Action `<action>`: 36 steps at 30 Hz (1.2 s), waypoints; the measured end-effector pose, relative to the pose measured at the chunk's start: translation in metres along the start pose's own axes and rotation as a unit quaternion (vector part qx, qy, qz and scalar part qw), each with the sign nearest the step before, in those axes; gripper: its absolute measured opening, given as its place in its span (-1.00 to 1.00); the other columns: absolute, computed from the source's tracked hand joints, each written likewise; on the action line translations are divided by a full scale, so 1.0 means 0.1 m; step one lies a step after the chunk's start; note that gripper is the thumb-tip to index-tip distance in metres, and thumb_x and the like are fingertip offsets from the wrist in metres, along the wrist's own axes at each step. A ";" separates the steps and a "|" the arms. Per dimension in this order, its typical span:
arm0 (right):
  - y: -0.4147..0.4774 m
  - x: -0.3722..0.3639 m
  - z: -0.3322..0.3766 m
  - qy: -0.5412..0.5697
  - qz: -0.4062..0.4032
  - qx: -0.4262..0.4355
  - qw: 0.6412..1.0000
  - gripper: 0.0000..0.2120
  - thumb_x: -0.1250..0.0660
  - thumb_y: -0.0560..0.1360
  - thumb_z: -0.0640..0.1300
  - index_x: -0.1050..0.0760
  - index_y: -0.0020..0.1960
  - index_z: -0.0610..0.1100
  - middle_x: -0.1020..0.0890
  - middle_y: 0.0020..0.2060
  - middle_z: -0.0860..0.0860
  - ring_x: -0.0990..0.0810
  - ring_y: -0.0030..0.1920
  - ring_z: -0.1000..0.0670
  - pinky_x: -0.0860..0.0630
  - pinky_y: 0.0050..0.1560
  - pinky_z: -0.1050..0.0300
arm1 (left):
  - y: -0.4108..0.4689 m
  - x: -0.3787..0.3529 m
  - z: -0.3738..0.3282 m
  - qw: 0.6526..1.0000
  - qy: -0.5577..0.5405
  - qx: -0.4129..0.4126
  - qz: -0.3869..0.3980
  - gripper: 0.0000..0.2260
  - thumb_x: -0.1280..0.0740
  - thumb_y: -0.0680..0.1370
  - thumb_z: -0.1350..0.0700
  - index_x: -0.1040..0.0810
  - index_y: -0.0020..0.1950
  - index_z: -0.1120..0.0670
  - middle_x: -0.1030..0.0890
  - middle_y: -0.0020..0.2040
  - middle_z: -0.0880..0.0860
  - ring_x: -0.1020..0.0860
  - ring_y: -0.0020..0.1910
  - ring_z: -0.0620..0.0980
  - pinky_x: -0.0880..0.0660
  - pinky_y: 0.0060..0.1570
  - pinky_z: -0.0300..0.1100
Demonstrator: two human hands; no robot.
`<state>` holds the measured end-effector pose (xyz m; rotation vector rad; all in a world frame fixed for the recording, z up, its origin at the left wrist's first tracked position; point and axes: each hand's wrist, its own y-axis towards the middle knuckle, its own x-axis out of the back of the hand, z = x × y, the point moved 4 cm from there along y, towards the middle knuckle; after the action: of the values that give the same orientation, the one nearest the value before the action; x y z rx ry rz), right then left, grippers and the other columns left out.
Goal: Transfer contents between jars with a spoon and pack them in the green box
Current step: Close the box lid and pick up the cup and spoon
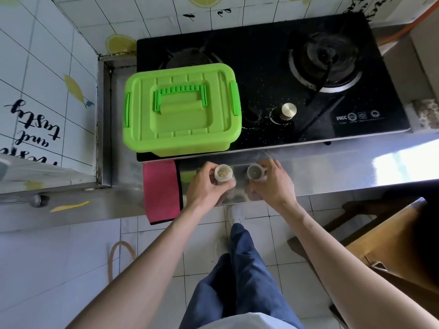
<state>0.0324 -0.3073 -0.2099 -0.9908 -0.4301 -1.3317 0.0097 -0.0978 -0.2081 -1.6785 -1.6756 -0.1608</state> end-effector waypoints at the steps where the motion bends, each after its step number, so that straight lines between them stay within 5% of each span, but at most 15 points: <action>1: -0.02 0.04 0.07 0.016 0.005 0.017 1.000 -0.56 -0.51 0.39 0.00 -0.48 0.22 -0.01 -0.55 0.10 0.05 -0.59 0.04 -0.06 -0.50 -0.06 0.06 | -0.02 0.03 -0.02 1.000 -0.007 0.000 0.004 -0.61 -0.62 0.37 -0.12 -0.52 0.07 -0.12 -0.67 0.06 -0.23 -0.57 0.05 -0.37 -0.48 -0.03 -0.22; 5: -0.10 0.23 0.36 0.046 0.023 0.088 0.995 -0.54 -0.55 0.34 0.02 -0.53 0.19 0.02 -0.52 0.07 0.09 -0.60 0.00 -0.01 -0.57 -0.03 0.01 | -0.09 0.20 -0.14 1.000 -0.021 -0.010 -0.004 -0.62 -0.62 0.39 -0.09 -0.53 0.10 -0.12 -0.66 0.07 -0.23 -0.56 0.00 -0.42 -0.44 -0.06 -0.31; 9: -0.25 0.46 0.66 0.078 0.026 0.143 0.986 -0.54 -0.53 0.29 0.12 -0.59 0.14 0.01 -0.53 -0.04 0.14 -0.62 -0.05 0.05 -0.63 0.01 -0.07 | -0.22 0.40 -0.27 0.999 -0.030 -0.029 -0.016 -0.57 -0.62 0.36 -0.12 -0.57 0.16 -0.16 -0.68 0.09 -0.22 -0.64 0.04 -0.17 -0.55 0.06 -0.12; 12: -0.31 0.58 0.83 0.095 0.038 0.171 0.980 -0.45 -0.50 0.22 0.23 -0.61 0.14 0.02 -0.54 0.00 0.12 -0.65 -0.06 0.12 -0.66 0.03 -0.03 | -0.36 0.55 -0.37 0.998 -0.037 -0.047 -0.010 -0.54 -0.62 0.42 -0.11 -0.58 0.26 -0.12 -0.66 0.17 -0.19 -0.62 0.12 -0.10 -0.51 0.04 -0.16; 15: -0.37 0.69 1.00 0.108 0.049 0.190 0.975 -0.49 -0.64 0.29 0.03 -0.63 0.19 -0.05 -0.61 0.06 0.07 -0.68 0.02 0.13 -0.65 0.11 0.02 | -0.47 0.71 -0.44 0.997 -0.037 -0.070 -0.013 -0.50 -0.61 0.45 -0.07 -0.57 0.34 -0.04 -0.61 0.20 -0.16 -0.54 0.06 -0.20 -0.35 -0.15 -0.49; 17: -0.46 0.76 1.16 0.105 0.062 0.207 0.971 -0.49 -0.66 0.33 -0.09 -0.63 0.24 -0.12 -0.68 0.04 0.06 -0.69 0.04 0.14 -0.63 0.14 0.06 | -0.56 0.80 -0.47 0.996 -0.035 -0.085 -0.013 -0.49 -0.61 0.46 -0.04 -0.57 0.36 -0.02 -0.56 0.19 -0.20 -0.49 0.07 -0.23 -0.29 -0.16 -0.52; 20: -0.56 0.82 1.34 0.091 0.068 0.241 0.964 -0.48 -0.66 0.34 -0.11 -0.60 0.25 -0.14 -0.71 -0.02 0.09 -0.71 -0.01 0.16 -0.66 0.07 0.06 | -0.61 0.89 -0.49 0.995 -0.031 -0.098 -0.010 -0.47 -0.62 0.45 -0.03 -0.58 0.37 -0.01 -0.60 0.28 -0.16 -0.48 0.26 -0.17 -0.32 0.18 -0.29; 24: -0.68 0.89 1.55 0.049 0.062 0.268 0.960 -0.45 -0.66 0.32 0.02 -0.58 0.25 -0.05 -0.69 -0.01 0.14 -0.69 -0.03 0.17 -0.67 0.03 0.07 | -0.70 1.02 -0.58 0.992 -0.025 -0.123 -0.015 -0.42 -0.63 0.41 -0.11 -0.59 0.38 -0.03 -0.62 0.35 -0.08 -0.54 0.32 -0.05 -0.43 0.33 -0.09; 32: -0.88 1.01 1.86 -0.040 0.070 0.284 0.956 -0.50 -0.59 0.39 -0.04 -0.62 0.32 0.02 -0.66 0.10 0.08 -0.65 0.09 0.08 -0.60 0.14 0.01 | -0.83 1.22 -0.69 0.984 -0.025 -0.176 -0.004 -0.46 -0.62 0.37 -0.20 -0.66 0.29 -0.04 -0.69 0.24 -0.12 -0.64 0.17 -0.08 -0.59 0.22 0.01; 36: -0.99 1.04 1.94 -0.062 0.099 0.290 0.950 -0.52 -0.57 0.40 -0.19 -0.63 0.29 0.05 -0.65 0.13 0.11 -0.61 0.16 0.08 -0.58 0.17 0.04 | -0.85 1.24 -0.65 0.979 -0.082 -0.183 0.044 -0.55 -0.64 0.38 -0.08 -0.69 0.19 0.07 -0.75 0.09 -0.09 -0.72 0.04 -0.09 -0.66 0.11 -0.01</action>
<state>0.0164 -0.2086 0.0093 -0.6031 -0.7473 -0.8840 -0.0242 -0.0455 -0.0562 -2.0850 -1.7664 -0.3106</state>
